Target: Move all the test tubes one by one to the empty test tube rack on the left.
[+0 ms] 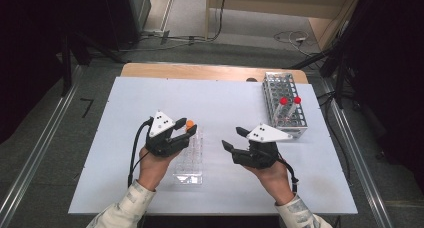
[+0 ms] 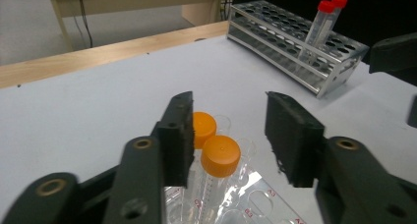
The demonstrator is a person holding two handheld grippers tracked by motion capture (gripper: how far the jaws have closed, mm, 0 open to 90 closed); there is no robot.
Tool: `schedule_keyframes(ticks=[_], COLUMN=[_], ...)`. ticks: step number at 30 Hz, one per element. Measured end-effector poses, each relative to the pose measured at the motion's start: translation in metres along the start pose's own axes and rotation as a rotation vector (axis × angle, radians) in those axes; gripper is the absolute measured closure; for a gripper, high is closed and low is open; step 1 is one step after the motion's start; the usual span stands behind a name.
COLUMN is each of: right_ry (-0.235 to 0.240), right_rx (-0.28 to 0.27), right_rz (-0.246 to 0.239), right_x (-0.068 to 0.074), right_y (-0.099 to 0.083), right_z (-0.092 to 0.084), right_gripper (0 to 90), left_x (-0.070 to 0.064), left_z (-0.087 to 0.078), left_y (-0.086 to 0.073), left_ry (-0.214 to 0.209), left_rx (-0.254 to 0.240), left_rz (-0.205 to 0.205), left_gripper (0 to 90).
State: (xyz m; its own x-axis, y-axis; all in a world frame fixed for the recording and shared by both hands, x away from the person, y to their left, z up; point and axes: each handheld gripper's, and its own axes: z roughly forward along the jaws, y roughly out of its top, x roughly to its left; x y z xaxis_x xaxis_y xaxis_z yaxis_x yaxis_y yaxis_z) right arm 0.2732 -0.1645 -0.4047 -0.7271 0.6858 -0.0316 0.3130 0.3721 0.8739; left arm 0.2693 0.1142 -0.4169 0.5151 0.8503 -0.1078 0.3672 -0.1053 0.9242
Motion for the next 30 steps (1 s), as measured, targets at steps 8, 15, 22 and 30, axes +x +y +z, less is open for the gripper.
schedule_keyframes(ticks=[8,15,22,30], right_ry=[-0.175,-0.275,-0.339,-0.391], right_rx=[0.036,0.029,0.027,0.031], right_rz=[0.062,0.11,0.139,0.198], right_x=[-0.047,-0.078,-0.104,-0.131], right_y=[-0.016,-0.022,-0.026,-0.029], right_z=[0.001,-0.013,-0.021,-0.011], right_gripper=[33.0,33.2,37.7,41.1], left_x=[-0.001,-0.003,-0.001,-0.002], left_z=[-0.002,-0.001,-0.002,-0.002], left_y=[0.002,0.002,0.003,0.005], left_ry=[0.013,0.009,0.011,0.009], left_rx=[-0.022,-0.015,-0.021,-0.027], left_rz=[-0.023,-0.017,-0.022,-0.021], left_gripper=[35.1,35.1,35.1,35.1])
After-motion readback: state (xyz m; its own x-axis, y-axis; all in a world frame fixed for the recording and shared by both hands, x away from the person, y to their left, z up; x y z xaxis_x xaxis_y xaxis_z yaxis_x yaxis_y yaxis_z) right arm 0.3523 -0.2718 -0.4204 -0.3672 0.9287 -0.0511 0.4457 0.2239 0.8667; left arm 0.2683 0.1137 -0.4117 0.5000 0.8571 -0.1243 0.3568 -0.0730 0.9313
